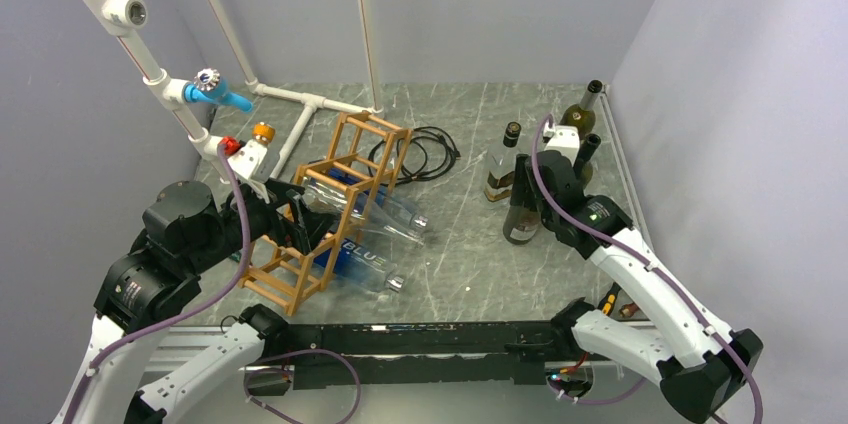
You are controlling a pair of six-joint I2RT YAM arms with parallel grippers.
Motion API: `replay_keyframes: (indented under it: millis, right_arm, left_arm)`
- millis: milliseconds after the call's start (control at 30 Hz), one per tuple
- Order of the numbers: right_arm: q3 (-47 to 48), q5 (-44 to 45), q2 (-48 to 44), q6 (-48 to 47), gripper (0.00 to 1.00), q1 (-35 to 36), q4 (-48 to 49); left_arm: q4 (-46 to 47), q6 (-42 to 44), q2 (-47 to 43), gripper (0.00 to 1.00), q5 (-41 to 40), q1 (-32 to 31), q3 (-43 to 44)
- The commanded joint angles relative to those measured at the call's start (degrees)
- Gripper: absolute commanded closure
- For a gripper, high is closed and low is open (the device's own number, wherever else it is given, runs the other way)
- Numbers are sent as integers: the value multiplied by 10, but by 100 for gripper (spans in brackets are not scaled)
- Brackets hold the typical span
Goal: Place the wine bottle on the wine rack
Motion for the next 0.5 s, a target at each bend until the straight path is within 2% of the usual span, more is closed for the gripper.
replay_keyframes:
  millis: [0,200,300,333,400,467]
  right_arm:
    - [-13,17,-16,-5,33,-2,91]
    - [-26,-2,-22,-17,47,-2,120]
    - [-24,11,-21,-25,50,-2,110]
    - [-27,16,-24,-30,48,-2,110]
    - [-30,25,-28,-33,31,-2,110]
    - [-31,26,-32,-38,27,-2,115]
  left_arm:
    - [10,-16,-2,0,16,-2,3]
    - [16,-25,-2,0,17,-2,-6]
    - [24,-31,-6,0,27,-2,-15]
    - [25,-33,-7,0,29,-2,-17]
    - [24,-32,-8,0,30,-2,-18]
    - [18,-34,-3,1,23,-2,-12]
